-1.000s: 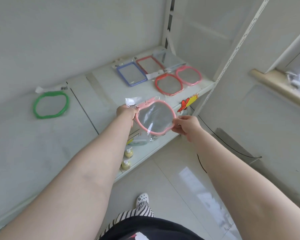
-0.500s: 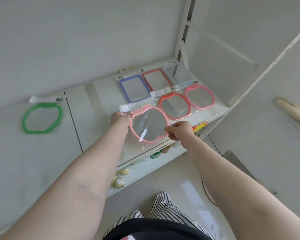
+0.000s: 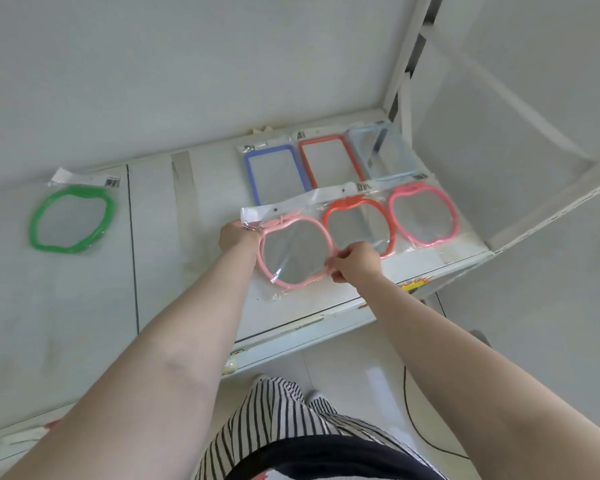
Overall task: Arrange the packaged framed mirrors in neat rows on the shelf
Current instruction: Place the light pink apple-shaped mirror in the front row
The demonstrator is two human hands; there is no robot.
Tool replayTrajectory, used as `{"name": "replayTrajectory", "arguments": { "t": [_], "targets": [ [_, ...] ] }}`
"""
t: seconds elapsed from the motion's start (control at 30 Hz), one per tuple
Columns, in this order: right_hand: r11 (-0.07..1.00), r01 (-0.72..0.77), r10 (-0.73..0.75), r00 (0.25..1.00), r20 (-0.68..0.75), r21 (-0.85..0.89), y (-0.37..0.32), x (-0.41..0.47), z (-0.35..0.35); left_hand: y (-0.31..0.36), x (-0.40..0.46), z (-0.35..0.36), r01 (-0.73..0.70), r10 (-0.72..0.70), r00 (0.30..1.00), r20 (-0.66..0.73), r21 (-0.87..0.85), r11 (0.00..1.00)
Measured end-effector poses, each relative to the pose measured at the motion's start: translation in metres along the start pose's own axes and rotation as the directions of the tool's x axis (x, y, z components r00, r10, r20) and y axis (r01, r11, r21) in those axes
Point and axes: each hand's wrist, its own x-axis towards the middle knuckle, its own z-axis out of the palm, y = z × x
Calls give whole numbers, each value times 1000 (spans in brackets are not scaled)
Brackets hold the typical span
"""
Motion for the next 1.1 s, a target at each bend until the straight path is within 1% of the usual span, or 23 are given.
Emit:
{"name": "replayTrajectory", "arguments": {
  "t": [0.07, 0.17, 0.23, 0.3, 0.37, 0.4, 0.43, 0.47, 0.5, 0.53, 0.57, 0.6, 0.63, 0.7, 0.77, 0.87, 1.1],
  "targets": [
    [999, 10, -10, 1000, 4, -40, -1, 5, -1, 0, 7, 5, 5, -4, 1000, -12, 14, 1000],
    [992, 24, -23, 1000, 11, -125, -2, 8, 0, 1, 10, 6, -7, 9, 1000, -20, 101, 995],
    [969, 47, -39, 999, 36, -244, -4, 7, -1, 2, 6, 7, -27, 30, 999, -19, 130, 991],
    [888, 94, -87, 996, 36, -450, -4, 7, -5, 5, 2, 7, -29, 37, 998, -48, 163, 986],
    [799, 119, -158, 987, -15, -590, -4, 8, -10, 7, -5, 7, -32, 60, 990, -125, 216, 976],
    [777, 123, -199, 978, -56, -617, -2, 10, -13, 7, -10, 7, -51, 98, 979, -178, 253, 966],
    [777, 129, -243, 964, -105, -616, 1, 13, -15, 6, -19, 8, -93, 166, 961, -222, 306, 947],
    [794, 144, -287, 946, -154, -591, 5, 18, -18, 3, -29, 11, -162, 267, 932, -245, 376, 912],
    [810, 172, -331, 924, -194, -561, 10, 23, -21, -1, -39, 16, -254, 386, 894, -227, 452, 855],
    [815, 206, -371, 904, -213, -541, 15, 29, -23, -5, -50, 23, -350, 491, 857, -158, 521, 779],
    [809, 236, -396, 895, -204, -538, 21, 34, -25, -9, -60, 31, -427, 552, 832, -51, 576, 697],
    [794, 251, -402, 899, -170, -553, 25, 39, -26, -14, -66, 40, -474, 558, 827, 65, 614, 631],
    [771, 254, -392, 912, -121, -583, 29, 42, -26, -17, -71, 48, -490, 521, 838, 164, 648, 584],
    [721, 254, -354, 935, -27, -644, 36, 45, -24, -24, -74, 57, -482, 423, 863, 276, 701, 525],
    [697, 259, -327, 945, 25, -668, 41, 46, -23, -27, -74, 59, -478, 387, 868, 310, 735, 482],
    [690, 258, -312, 949, 44, -676, 46, 45, -25, -30, -73, 55, -469, 383, 869, 314, 771, 431],
    [696, 261, -303, 951, 57, -669, 51, 40, -30, -33, -80, 53, -458, 374, 873, 312, 788, 413]
  ]
}}
